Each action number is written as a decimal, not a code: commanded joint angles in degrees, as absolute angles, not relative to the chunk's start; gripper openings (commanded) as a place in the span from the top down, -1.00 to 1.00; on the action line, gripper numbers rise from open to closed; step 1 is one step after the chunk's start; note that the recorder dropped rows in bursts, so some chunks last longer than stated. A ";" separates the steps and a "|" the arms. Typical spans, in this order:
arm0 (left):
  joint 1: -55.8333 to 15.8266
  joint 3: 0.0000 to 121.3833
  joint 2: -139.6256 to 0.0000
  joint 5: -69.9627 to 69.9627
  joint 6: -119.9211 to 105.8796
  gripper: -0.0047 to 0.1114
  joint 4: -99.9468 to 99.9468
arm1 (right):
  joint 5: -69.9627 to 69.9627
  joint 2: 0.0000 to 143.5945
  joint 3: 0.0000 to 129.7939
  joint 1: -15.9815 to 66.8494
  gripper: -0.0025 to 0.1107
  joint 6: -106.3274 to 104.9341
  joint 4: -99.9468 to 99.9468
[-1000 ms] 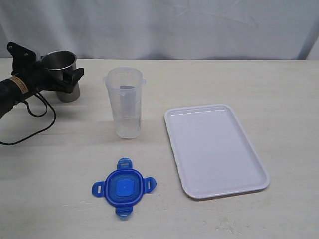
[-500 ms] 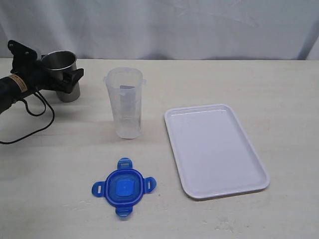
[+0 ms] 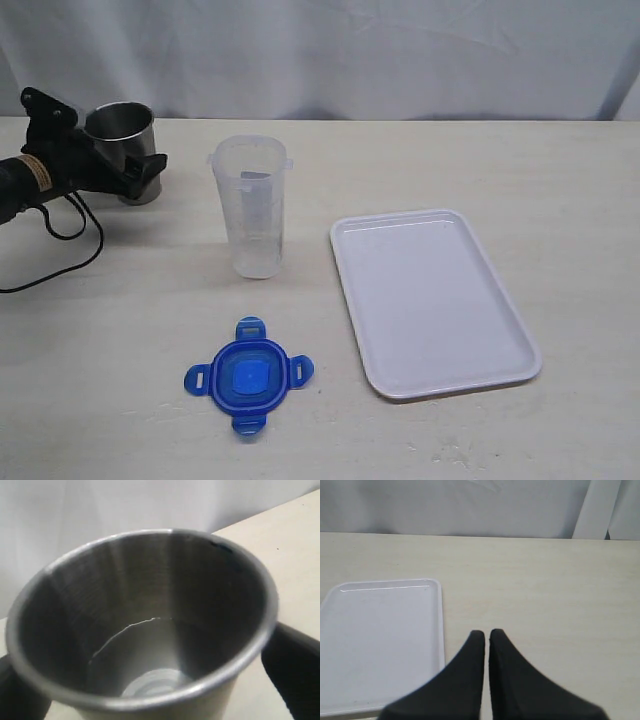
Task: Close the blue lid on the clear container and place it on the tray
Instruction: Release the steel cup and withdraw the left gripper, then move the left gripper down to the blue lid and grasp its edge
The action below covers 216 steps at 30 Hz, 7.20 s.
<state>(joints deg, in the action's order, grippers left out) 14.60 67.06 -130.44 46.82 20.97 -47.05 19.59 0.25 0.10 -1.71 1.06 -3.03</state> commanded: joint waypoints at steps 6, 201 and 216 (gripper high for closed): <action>15.02 66.91 -129.85 42.38 22.75 -0.89 -50.69 | 19.59 0.00 0.00 -1.87 0.89 1.31 -3.42; -34.01 35.65 -102.97 -9.04 -104.93 0.01 57.63 | 19.59 0.00 0.00 -1.87 0.89 1.31 -3.42; -34.01 35.65 -102.85 -10.08 -104.93 0.92 57.69 | 19.59 0.00 0.00 -1.87 0.89 1.31 -3.42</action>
